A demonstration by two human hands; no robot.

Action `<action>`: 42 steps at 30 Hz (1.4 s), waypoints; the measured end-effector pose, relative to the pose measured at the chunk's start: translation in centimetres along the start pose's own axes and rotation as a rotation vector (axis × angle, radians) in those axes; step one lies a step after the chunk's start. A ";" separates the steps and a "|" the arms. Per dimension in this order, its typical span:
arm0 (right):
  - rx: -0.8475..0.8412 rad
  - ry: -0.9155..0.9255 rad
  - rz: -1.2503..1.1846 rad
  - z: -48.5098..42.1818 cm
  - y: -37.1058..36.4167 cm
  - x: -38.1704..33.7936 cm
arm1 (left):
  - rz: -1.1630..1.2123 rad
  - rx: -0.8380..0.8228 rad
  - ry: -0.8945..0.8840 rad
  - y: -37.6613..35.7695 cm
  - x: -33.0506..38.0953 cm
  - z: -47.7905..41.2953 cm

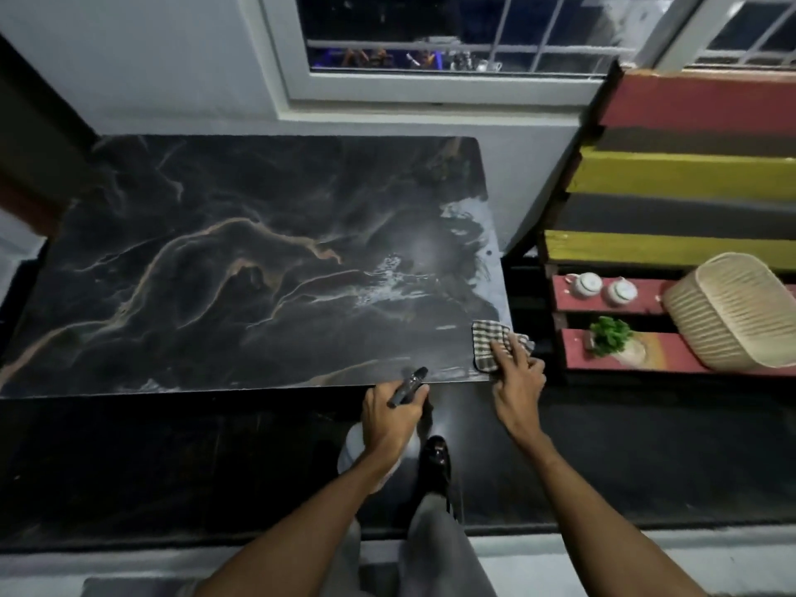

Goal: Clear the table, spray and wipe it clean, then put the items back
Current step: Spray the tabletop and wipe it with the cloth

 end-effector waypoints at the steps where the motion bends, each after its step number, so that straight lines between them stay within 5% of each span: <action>1: 0.011 -0.022 -0.017 0.2 0.0 0.5 | -0.002 0.001 -0.003 -0.6 0.5 0.2; 22: 0.065 -0.159 -0.140 -3.8 -0.8 -3.0 | 0.040 0.191 0.001 3.4 6.1 -6.6; 27: -0.137 0.349 -0.049 -6.1 -5.5 -10.9 | 0.051 0.239 -0.041 6.1 4.8 -8.8; 31: -0.031 0.026 -0.138 -12.0 -5.2 -12.2 | 0.079 0.305 -0.077 9.5 3.7 -10.0; 37: -0.283 0.727 -0.073 -8.6 -11.4 -24.4 | 0.102 0.363 -0.100 14.7 2.0 -12.5; 42: 0.023 0.103 -0.098 -15.5 -6.5 -17.8 | 0.129 0.378 -0.147 16.2 1.7 -14.0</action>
Point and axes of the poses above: each hand's wrist, its own z-axis away from the middle knuckle, its own y-axis out of the back of the hand, x = y × z, the point moved 6 cm from there along -z, towards the middle knuckle, and after that the axes turned 5 degrees about -z, right-handed, at the moved point
